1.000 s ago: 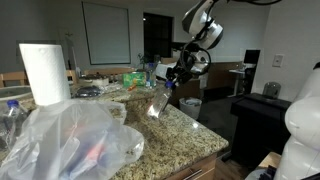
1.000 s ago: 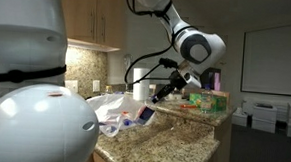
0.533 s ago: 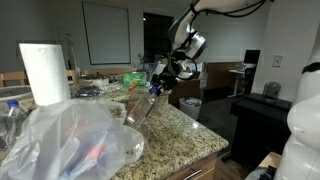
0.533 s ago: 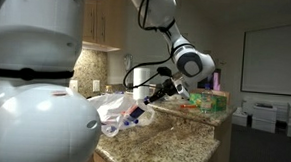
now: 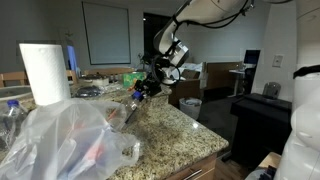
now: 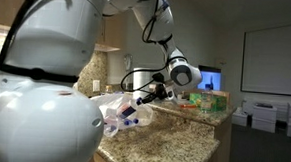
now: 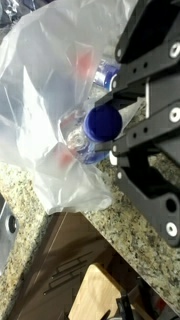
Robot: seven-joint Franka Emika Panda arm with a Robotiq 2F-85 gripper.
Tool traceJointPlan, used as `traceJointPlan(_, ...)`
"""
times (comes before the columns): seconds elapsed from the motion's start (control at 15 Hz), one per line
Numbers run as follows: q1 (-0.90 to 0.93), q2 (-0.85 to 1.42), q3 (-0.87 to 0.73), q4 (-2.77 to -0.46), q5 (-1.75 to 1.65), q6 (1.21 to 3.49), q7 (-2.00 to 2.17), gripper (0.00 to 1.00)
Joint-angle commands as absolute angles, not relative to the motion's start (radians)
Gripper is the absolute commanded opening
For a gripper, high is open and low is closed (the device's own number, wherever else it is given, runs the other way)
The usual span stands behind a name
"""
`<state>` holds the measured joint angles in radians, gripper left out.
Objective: Pick up the bottles from the counter and put them in the plastic bag
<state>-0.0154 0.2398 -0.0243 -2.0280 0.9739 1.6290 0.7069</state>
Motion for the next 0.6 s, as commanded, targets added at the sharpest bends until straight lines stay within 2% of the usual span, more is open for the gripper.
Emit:
traceJointPlan(0.0, 0.002, 0.319, -0.010, -1.958, 1.015, 1.574, 0.683, 0.10)
traceJointPlan(0.53, 0.019, 0.431, 0.016, -1.866, 1.133, 1.530, 0.693, 0.10)
